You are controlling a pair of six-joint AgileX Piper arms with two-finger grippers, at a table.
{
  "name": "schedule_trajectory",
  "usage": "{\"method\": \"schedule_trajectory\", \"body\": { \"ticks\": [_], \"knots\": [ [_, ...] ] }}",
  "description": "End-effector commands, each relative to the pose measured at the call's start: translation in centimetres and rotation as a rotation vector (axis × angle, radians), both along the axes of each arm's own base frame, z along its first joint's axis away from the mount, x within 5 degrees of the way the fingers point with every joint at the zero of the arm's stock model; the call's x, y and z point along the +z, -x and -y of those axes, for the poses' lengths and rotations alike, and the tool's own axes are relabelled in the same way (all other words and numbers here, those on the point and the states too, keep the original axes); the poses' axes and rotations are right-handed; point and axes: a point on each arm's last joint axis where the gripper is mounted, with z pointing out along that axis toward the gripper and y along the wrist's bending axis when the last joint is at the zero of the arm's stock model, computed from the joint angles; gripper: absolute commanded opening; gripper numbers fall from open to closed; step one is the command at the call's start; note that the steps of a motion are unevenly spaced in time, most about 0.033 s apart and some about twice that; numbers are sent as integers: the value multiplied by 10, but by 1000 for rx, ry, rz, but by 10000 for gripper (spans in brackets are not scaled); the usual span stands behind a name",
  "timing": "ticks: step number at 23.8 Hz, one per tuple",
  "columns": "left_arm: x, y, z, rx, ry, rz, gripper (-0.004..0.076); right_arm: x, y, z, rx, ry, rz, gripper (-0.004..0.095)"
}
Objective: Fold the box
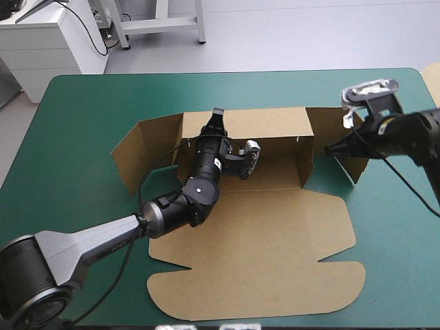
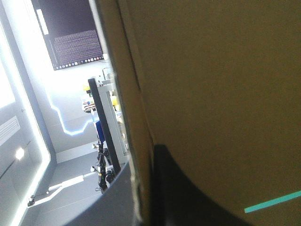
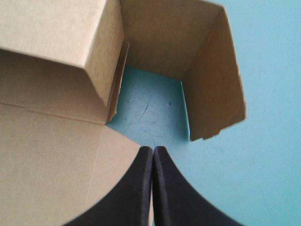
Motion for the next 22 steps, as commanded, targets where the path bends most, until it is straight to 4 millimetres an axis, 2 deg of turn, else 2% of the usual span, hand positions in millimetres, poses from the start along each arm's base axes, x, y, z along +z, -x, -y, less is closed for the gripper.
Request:
{"method": "schedule_trajectory", "body": {
  "ticks": [1, 4, 5, 7, 10, 15, 19, 22],
  "knots": [
    [28, 2, -5, 12, 24, 102, -8, 23, -42, -1, 18, 35, 40, -21],
    [29, 2, -6, 24, 14, 117, -8, 28, -86, 11, -7, -34, 35, -21],
    [30, 1, -6, 30, 6, 132, -8, 30, -92, 14, -1, -61, 42, -21],
    [34, 1, -9, 51, -16, 174, -8, 25, -111, 29, -6, -181, 35, -21],
    [35, 0, -11, 75, -19, 185, -8, 7, -137, 45, -10, -294, -2, -21],
    [34, 1, -8, 47, -23, 175, -8, -12, -163, 45, 16, -347, -29, -21],
    [33, 1, -6, 23, -18, 165, -8, -18, -181, 42, 37, -393, -21, -21],
    [33, 1, -5, 14, -17, 161, -8, -19, -186, 42, 33, -404, -17, -21]
  ]
}}
